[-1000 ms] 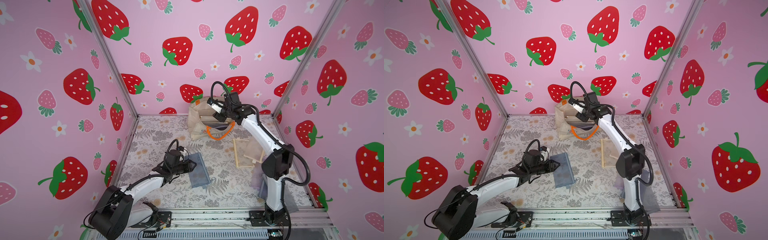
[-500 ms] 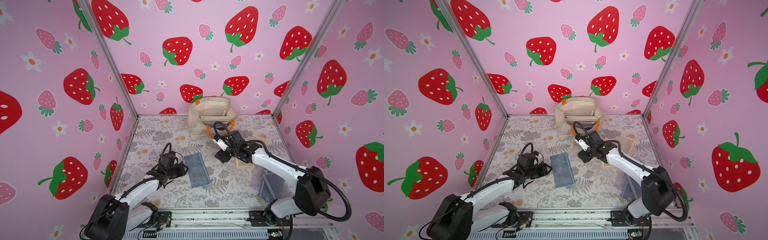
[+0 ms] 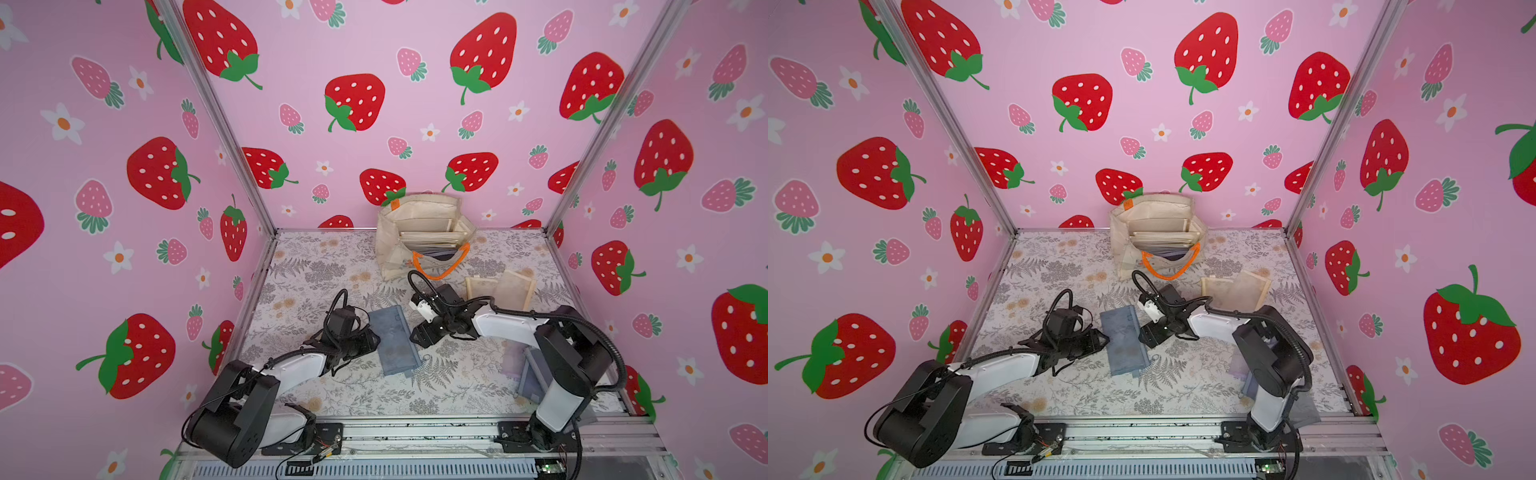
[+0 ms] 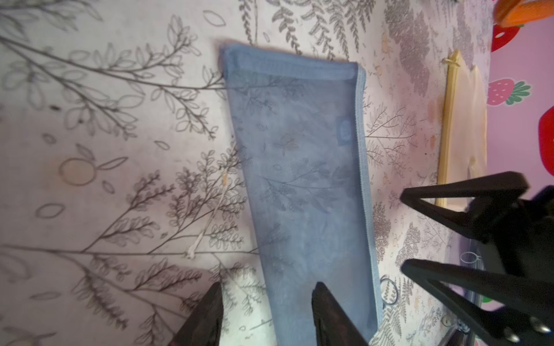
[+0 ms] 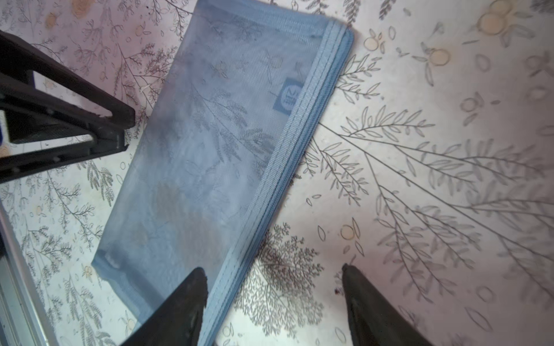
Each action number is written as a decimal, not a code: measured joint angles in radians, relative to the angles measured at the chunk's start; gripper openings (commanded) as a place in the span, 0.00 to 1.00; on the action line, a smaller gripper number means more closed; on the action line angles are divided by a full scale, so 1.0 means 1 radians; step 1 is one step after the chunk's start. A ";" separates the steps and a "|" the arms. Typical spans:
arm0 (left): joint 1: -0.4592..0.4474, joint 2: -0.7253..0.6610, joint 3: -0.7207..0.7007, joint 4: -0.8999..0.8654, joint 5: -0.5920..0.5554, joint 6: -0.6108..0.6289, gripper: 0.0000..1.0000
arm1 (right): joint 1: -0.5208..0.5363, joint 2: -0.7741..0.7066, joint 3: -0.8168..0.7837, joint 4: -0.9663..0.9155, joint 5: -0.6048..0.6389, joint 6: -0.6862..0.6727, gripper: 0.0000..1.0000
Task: Put the pencil pouch into the canvas bag
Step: Pick up the pencil pouch from the center of the board.
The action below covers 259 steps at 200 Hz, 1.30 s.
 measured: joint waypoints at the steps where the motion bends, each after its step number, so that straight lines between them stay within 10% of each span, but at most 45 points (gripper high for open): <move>1: -0.001 0.005 0.001 0.006 0.000 -0.002 0.52 | 0.000 0.002 0.000 0.001 -0.001 0.001 0.73; 116: -0.041 0.137 0.013 0.211 0.046 -0.070 0.35 | 0.000 0.091 0.052 0.122 -0.150 0.085 0.73; 173: -0.043 0.133 0.013 0.172 0.053 -0.076 0.05 | 0.005 0.084 0.036 0.136 -0.167 0.100 0.73; 259: -0.043 -0.212 0.012 -0.031 0.043 -0.010 0.00 | -0.006 -0.117 -0.047 0.142 -0.200 0.143 0.77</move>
